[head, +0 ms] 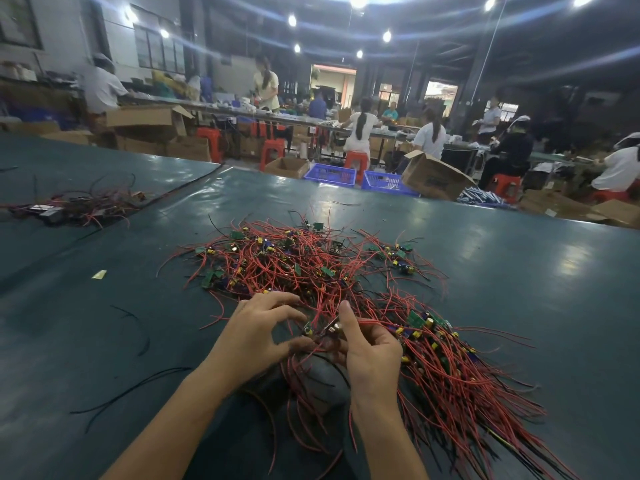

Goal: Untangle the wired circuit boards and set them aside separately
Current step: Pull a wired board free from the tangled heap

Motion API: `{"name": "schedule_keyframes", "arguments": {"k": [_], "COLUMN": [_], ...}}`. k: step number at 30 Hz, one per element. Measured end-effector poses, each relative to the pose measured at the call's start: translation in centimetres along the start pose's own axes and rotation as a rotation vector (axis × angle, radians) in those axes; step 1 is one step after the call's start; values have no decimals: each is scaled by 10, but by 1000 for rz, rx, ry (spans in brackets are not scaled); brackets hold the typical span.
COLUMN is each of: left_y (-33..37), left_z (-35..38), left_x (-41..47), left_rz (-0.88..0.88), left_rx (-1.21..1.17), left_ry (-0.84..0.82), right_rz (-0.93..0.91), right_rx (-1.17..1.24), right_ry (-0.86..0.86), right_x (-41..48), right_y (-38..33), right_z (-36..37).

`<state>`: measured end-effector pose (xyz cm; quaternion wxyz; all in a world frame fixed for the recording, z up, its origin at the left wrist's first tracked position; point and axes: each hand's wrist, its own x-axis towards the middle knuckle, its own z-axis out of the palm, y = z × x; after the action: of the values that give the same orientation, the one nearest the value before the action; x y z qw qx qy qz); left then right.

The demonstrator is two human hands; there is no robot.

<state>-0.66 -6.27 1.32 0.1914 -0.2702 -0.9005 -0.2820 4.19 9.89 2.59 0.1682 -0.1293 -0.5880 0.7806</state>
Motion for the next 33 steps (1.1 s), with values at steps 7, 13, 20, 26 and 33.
{"name": "schedule_keyframes", "arguments": {"k": [7, 13, 20, 26, 33], "left_y": [23, 40, 46, 48, 53], "left_z": [7, 14, 7, 8, 8], "left_x": [-3, -2, 5, 6, 3], "left_rz": [109, -138, -342, -404, -314], "left_rx": [-343, -640, -995, -1055, -1041], "left_ry": [130, 241, 291, 322, 143], "right_rz": [17, -75, -31, 81, 148], "right_rx": [-12, -123, 74, 174, 134], "right_ry": [11, -20, -176, -195, -258], "right_x": [-2, -5, -6, -6, -8], "right_y": [-4, -4, -7, -6, -10], "right_z": [1, 1, 3, 3, 0]}}
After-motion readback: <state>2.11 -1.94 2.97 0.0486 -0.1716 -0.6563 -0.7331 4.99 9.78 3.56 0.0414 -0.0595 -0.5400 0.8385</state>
